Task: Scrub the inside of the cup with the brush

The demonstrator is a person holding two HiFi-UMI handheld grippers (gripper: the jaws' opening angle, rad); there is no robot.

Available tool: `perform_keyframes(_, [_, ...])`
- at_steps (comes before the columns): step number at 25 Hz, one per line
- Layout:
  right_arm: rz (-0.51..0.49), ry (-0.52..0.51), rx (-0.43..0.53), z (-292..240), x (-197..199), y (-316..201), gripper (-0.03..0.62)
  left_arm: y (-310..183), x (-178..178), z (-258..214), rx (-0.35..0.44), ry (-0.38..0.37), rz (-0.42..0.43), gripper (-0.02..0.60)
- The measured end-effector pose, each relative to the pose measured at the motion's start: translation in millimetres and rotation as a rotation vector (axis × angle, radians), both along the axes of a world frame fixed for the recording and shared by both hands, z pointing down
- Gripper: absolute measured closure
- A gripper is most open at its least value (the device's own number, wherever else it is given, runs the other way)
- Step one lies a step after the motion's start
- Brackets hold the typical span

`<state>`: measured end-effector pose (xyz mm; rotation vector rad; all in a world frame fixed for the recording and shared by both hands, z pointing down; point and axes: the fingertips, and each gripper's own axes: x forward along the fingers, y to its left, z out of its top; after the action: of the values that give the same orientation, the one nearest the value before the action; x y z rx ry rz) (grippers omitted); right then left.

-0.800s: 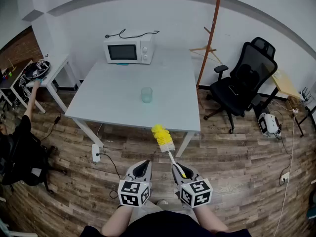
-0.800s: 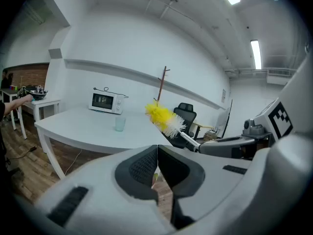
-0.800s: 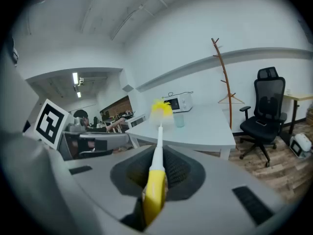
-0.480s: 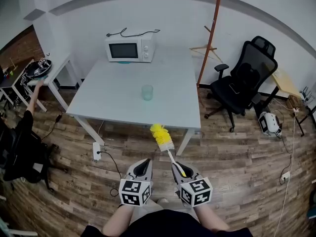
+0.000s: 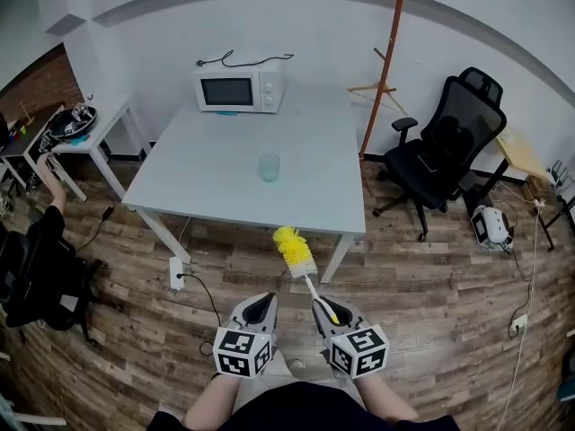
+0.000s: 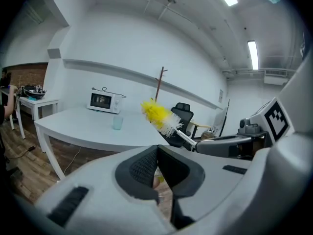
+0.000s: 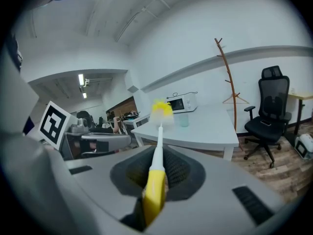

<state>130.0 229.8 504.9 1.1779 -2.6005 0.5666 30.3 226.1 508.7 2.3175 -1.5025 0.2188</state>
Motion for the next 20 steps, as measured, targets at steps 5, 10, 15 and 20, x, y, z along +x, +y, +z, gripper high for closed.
perform_keyframes(5, [-0.036, -0.011, -0.012, 3, -10, -4, 0.543, -4, -3, 1, -0.015, 0.044, 0.005, 0.564])
perform_keyframes(10, [-0.055, -0.022, -0.012, 6, -21, -17, 0.543, -21, -13, 0, 0.006, -0.01, -0.005, 0.563])
perform_keyframes(15, [-0.045, -0.015, -0.012, 7, -25, -47, 0.543, -54, -25, -2, 0.033, -0.025, -0.02, 0.563])
perform_keyframes(20, [-0.037, 0.023, -0.007, 8, -29, -88, 0.543, -97, -44, 3, 0.053, -0.054, -0.064, 0.563])
